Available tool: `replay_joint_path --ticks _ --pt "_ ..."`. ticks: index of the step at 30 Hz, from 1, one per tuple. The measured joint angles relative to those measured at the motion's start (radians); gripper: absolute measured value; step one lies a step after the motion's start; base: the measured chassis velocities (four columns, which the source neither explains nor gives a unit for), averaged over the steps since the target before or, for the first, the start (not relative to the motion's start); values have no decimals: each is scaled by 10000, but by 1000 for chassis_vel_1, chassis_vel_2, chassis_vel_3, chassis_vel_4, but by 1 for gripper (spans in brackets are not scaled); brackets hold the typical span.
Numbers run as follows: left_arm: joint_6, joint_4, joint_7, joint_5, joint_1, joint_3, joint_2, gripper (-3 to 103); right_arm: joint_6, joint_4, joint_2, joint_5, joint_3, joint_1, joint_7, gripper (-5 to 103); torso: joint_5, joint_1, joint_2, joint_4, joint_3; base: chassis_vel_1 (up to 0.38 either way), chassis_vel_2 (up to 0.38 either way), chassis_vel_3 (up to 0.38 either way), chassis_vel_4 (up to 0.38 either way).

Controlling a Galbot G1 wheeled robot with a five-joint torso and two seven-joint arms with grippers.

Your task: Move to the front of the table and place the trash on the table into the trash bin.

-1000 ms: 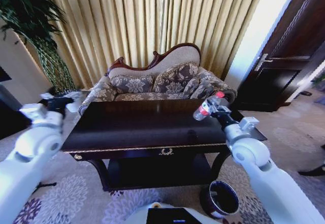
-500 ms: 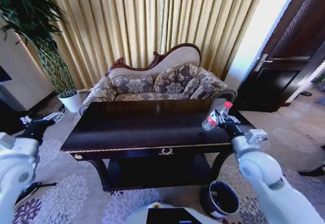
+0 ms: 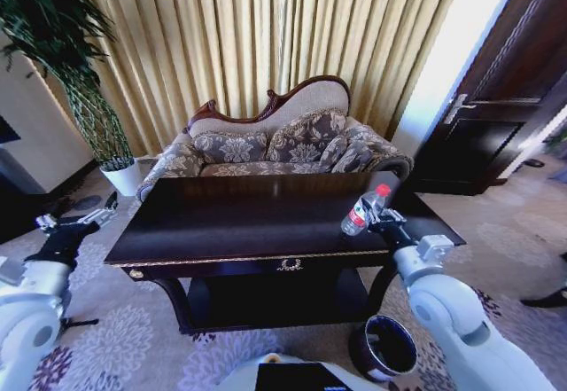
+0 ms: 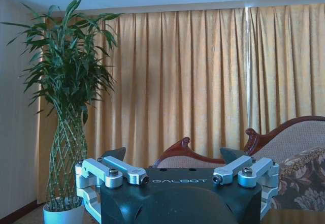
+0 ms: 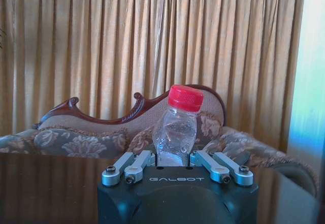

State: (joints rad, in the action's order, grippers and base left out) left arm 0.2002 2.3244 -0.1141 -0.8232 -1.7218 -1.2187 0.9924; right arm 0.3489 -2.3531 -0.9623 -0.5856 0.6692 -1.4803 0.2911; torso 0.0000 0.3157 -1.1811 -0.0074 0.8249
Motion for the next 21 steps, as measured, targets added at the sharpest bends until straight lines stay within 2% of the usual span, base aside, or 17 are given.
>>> replay_joint_path --ticks 3,9,14,17,21 --pt "-13 -67 103 9 10 -2 -51 100 0 48 24 221 48 106 12 25 0 0 0 1 0 0 0 0 0" --pt "-55 -240 527 -31 91 77 -129 100 -104 361 -65 1329 96 285 -76 25 0 0 0 -2 0 56 -82 -64 69" --pt "51 -238 615 -37 55 115 -151 100 -115 407 -87 1363 11 294 -195 25 1 0 0 0 0 99 -100 -96 112" --pt "370 -214 370 -31 158 244 -151 100 -107 393 -87 1279 -11 210 -264 25 1 -2 0 1 -1 117 -104 -103 108" --pt "413 -215 321 7 237 339 -167 100 -100 384 -96 1222 9 170 -272 25 0 -1 -1 0 -1 103 -94 -115 89"
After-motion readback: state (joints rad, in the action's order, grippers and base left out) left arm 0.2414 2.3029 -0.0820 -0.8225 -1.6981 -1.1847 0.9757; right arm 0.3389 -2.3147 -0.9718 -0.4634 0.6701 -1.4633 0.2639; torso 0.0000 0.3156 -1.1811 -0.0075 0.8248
